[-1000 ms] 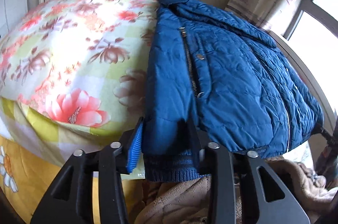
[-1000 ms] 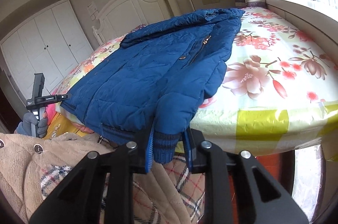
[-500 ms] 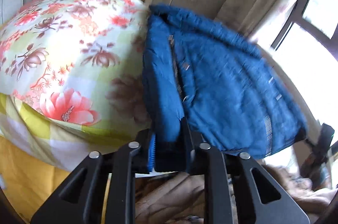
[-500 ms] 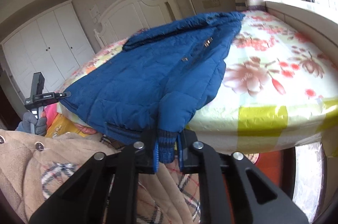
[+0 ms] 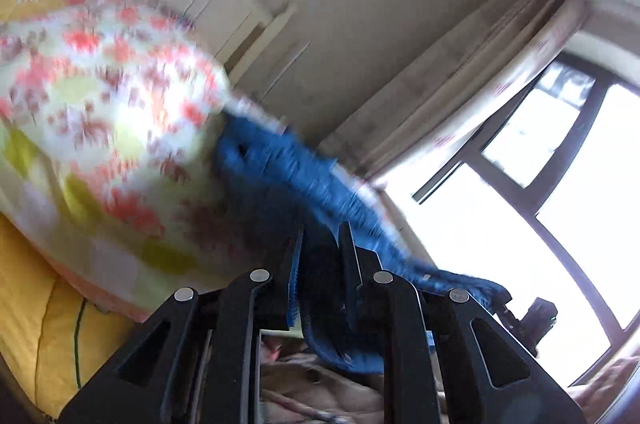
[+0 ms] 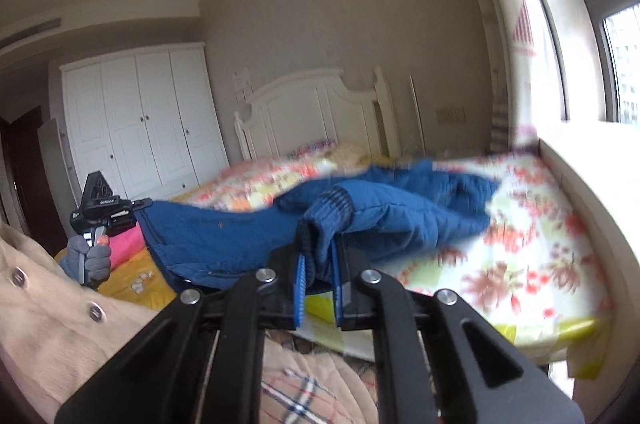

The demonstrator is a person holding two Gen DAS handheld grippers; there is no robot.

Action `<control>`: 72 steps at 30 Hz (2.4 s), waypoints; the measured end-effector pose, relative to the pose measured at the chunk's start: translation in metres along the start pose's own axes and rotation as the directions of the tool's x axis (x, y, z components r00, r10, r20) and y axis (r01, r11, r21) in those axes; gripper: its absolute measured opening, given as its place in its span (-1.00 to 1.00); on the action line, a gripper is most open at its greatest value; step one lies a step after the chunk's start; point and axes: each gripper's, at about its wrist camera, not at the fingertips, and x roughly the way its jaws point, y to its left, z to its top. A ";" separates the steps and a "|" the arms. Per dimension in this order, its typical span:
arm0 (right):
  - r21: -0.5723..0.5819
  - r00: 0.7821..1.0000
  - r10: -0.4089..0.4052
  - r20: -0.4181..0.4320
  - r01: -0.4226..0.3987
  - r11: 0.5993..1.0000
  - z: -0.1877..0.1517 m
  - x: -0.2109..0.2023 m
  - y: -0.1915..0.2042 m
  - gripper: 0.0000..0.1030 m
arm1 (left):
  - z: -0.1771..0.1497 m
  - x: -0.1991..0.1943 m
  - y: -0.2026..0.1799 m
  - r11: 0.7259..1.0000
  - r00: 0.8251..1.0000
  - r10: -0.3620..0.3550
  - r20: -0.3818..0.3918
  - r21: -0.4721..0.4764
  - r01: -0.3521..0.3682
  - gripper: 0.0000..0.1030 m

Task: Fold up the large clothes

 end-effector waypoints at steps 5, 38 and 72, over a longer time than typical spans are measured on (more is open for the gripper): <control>0.033 0.996 -0.025 0.091 0.022 0.999 0.051 -0.005 -0.004 -0.81 | 0.059 -0.064 -0.044 0.989 0.963 -0.138 0.232 0.082 0.122 -0.83; -0.002 0.976 -0.216 -0.017 0.216 0.976 0.044 0.072 -0.021 -0.81 | -0.005 0.170 0.002 0.992 0.937 -0.122 -0.328 -0.079 0.102 -0.88; 0.291 0.789 -0.214 -0.575 0.443 0.848 0.044 0.369 -0.358 0.42 | 0.204 0.515 0.129 0.949 0.790 0.298 -0.535 0.075 -0.307 -0.68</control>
